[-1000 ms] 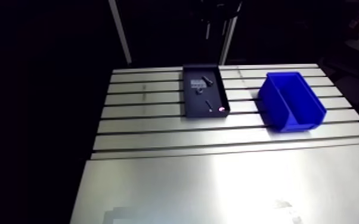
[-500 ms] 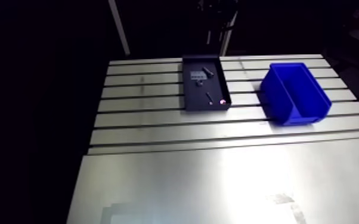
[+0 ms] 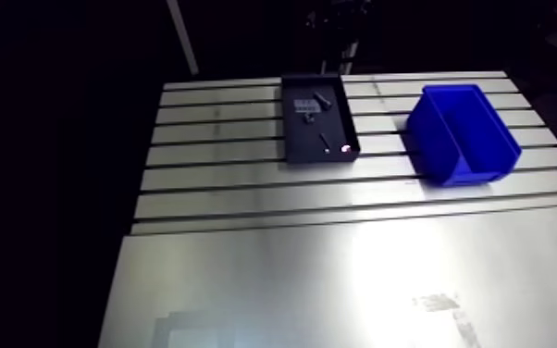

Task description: Pick up the M10 bolt from the tray and put it into the blue bin.

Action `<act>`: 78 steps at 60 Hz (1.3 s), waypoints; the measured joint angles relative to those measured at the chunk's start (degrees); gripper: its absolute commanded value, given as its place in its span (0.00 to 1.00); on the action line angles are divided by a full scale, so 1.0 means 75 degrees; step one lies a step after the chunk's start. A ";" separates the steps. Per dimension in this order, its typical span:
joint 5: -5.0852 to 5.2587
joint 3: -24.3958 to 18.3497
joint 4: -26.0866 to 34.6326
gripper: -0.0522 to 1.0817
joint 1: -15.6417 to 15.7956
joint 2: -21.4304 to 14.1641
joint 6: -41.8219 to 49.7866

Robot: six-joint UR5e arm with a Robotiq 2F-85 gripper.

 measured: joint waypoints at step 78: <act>0.0002 0.0282 -0.0600 0.54 -0.0042 0.0398 -0.0482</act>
